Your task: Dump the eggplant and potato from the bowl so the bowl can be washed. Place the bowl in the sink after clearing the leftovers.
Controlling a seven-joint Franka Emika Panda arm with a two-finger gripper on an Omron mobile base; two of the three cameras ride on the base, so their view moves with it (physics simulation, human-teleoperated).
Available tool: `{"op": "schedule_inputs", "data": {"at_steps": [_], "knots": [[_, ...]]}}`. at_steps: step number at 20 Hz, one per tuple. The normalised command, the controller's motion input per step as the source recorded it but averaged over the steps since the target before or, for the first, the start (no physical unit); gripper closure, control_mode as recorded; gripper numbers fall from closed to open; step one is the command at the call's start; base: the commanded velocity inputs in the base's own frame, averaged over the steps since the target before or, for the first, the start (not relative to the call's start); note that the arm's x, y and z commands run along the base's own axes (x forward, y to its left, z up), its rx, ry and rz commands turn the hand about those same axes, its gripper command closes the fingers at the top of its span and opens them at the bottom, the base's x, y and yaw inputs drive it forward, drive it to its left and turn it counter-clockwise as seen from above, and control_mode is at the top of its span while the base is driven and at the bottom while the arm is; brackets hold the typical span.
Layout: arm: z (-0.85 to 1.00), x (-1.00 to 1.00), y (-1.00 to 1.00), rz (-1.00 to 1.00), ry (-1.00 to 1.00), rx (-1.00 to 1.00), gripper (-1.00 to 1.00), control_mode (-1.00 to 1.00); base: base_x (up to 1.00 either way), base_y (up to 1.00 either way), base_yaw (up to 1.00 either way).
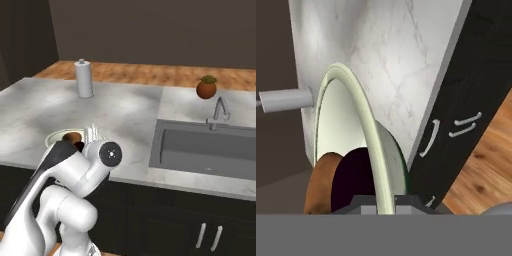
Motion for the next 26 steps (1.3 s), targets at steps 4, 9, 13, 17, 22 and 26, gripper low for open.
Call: {"op": "schedule_inputs", "data": {"at_steps": [4, 9, 13, 17, 22, 26], "knots": [[0.00, 0.00, 0.00, 0.00, 0.00, 0.00, 1.00, 1.00, -0.26, -0.77, -0.03], [0.00, 0.00, 0.00, 0.00, 0.00, 0.00, 1.00, 1.00, -0.03, -0.97, -0.03], [0.00, 0.00, 0.00, 0.00, 0.00, 0.00, 1.00, 1.00, 0.00, -1.00, -0.02], [0.00, 0.00, 0.00, 0.00, 0.00, 0.00, 1.00, 1.00, 0.00, -1.00, -0.01], [0.00, 0.00, 0.00, 0.00, 0.00, 0.00, 1.00, 1.00, 0.07, -0.95, 0.00], [0.00, 0.00, 0.00, 0.00, 0.00, 0.00, 1.00, 1.00, 0.29, -0.65, 0.00]]}}
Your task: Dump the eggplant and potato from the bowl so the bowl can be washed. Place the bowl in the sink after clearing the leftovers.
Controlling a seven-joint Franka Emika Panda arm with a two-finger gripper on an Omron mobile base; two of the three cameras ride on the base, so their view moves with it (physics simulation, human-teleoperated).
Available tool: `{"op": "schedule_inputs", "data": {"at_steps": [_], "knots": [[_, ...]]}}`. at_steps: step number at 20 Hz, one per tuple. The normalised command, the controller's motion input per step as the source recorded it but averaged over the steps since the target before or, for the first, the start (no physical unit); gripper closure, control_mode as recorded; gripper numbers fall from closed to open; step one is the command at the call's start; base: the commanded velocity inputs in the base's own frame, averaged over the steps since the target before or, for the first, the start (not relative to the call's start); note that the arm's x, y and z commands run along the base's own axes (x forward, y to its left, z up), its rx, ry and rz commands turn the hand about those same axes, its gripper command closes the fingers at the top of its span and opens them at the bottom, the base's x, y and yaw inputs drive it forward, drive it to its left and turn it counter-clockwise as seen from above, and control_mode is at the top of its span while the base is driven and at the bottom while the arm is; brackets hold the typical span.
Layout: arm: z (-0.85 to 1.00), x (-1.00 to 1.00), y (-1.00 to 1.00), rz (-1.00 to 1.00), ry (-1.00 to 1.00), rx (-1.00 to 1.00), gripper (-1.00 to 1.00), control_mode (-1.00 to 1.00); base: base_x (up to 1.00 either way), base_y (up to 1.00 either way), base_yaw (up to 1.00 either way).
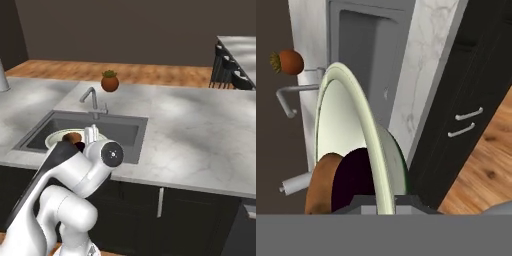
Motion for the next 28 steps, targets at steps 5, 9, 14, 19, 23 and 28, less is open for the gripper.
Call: {"op": "schedule_inputs", "data": {"at_steps": [5, 9, 14, 19, 23, 28], "knots": [[0.00, 0.00, 0.00, 0.00, 0.00, 0.00, 1.00, 1.00, 0.49, -0.27, 0.00], [0.00, 0.00, 0.00, 0.00, 0.00, 0.00, 1.00, 1.00, 0.53, -0.08, 0.00], [0.00, 0.00, 0.00, 0.00, 0.00, 0.00, 1.00, 1.00, 0.36, -0.28, 0.00], [0.00, 0.00, 0.00, 0.00, 0.00, 0.00, 1.00, 1.00, 0.26, -0.44, 0.00], [0.00, 0.00, 0.00, 0.00, 0.00, 0.00, 1.00, 1.00, 0.45, -0.10, 0.00], [0.00, 0.00, 0.00, 0.00, 0.00, 0.00, 1.00, 1.00, 0.42, 0.00, 0.00]]}}
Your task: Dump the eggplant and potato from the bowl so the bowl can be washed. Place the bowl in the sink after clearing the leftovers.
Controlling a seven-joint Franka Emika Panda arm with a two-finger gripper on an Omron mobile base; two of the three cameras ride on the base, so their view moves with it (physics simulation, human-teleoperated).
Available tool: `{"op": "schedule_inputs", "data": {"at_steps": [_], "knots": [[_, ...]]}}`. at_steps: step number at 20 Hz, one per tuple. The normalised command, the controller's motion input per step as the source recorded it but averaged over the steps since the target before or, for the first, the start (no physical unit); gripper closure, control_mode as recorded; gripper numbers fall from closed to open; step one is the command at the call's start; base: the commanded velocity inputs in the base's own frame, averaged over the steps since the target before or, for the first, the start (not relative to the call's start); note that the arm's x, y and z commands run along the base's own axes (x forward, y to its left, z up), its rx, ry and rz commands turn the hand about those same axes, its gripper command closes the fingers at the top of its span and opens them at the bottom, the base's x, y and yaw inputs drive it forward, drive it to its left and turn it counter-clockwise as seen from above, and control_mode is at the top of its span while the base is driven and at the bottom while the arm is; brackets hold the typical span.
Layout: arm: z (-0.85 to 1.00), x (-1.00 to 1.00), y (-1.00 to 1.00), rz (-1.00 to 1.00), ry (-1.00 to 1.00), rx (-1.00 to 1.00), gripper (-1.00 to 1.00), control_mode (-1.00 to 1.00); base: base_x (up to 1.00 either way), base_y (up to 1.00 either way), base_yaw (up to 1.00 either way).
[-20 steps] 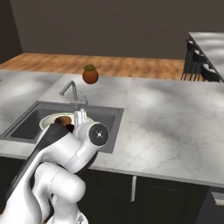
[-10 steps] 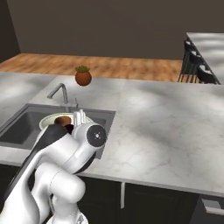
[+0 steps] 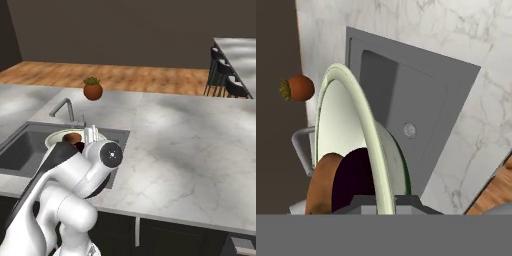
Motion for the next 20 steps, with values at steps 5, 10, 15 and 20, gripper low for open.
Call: {"op": "schedule_inputs", "data": {"at_steps": [5, 10, 15, 20], "knots": [[0.00, 0.12, 0.00, 0.00, 0.00, -0.02, 1.00, -1.00, 0.14, 0.00, 0.00], [-0.14, 0.38, 0.03, 0.00, 0.05, -0.19, 1.00, -1.00, 0.00, 0.00, 0.00], [-0.28, 0.52, 0.08, 0.04, 0.05, -0.15, 1.00, -1.00, 0.00, 0.00, 0.00], [-0.43, 0.69, 0.13, 0.07, 0.08, -0.08, 1.00, -1.00, 0.00, 0.00, 0.00]]}}
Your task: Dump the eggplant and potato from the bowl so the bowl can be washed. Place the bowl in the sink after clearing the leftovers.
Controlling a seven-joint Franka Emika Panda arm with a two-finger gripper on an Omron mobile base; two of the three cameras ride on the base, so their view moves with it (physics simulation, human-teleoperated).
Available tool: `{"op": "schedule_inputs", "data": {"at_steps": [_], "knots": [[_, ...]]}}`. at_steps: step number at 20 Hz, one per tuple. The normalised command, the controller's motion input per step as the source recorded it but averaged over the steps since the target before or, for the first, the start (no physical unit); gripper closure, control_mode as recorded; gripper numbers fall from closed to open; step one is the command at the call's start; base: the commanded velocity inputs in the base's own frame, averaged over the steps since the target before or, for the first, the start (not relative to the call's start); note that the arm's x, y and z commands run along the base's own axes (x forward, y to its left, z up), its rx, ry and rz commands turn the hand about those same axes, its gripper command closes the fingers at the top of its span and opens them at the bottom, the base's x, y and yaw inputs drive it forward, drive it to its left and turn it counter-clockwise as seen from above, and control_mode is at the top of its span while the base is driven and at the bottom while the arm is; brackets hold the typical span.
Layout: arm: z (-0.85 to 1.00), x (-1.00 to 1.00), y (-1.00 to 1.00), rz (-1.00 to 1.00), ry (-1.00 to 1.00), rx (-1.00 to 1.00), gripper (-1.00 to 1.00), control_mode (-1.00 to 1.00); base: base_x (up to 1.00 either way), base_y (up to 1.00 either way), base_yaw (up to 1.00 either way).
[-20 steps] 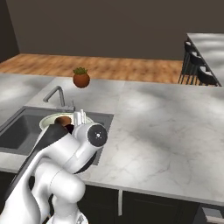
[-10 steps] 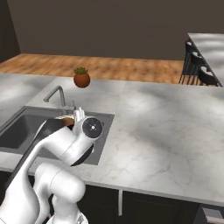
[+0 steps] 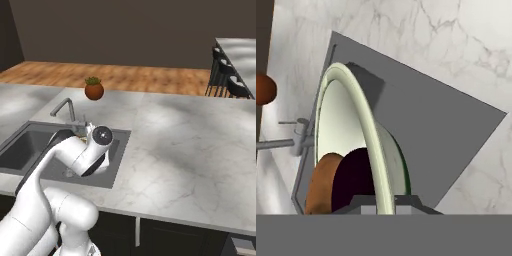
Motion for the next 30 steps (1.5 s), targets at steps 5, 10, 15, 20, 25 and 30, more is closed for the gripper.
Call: {"op": "schedule_inputs", "data": {"at_steps": [5, 10, 15, 20, 25, 30], "knots": [[-0.34, 0.90, 0.06, 0.04, 0.18, -0.10, 1.00, -1.00, 0.00, 0.00, 0.00], [-0.25, 0.70, 0.02, 0.02, 0.07, -0.10, 1.00, -1.00, 0.00, 0.00, 0.00], [-0.12, 0.21, 0.00, 0.01, 0.03, -0.03, 1.00, -1.00, 0.00, 0.00, 0.00], [-0.31, 0.00, 0.03, 0.00, 0.00, -0.01, 1.00, -1.00, 0.00, 0.00, 0.00], [-0.28, 0.02, 0.28, 0.00, 0.00, -0.03, 1.00, -1.00, 0.00, 0.00, 0.00], [-0.22, 0.00, 0.24, 0.00, 0.00, -0.13, 1.00, -1.00, 0.00, 0.00, 0.00]]}}
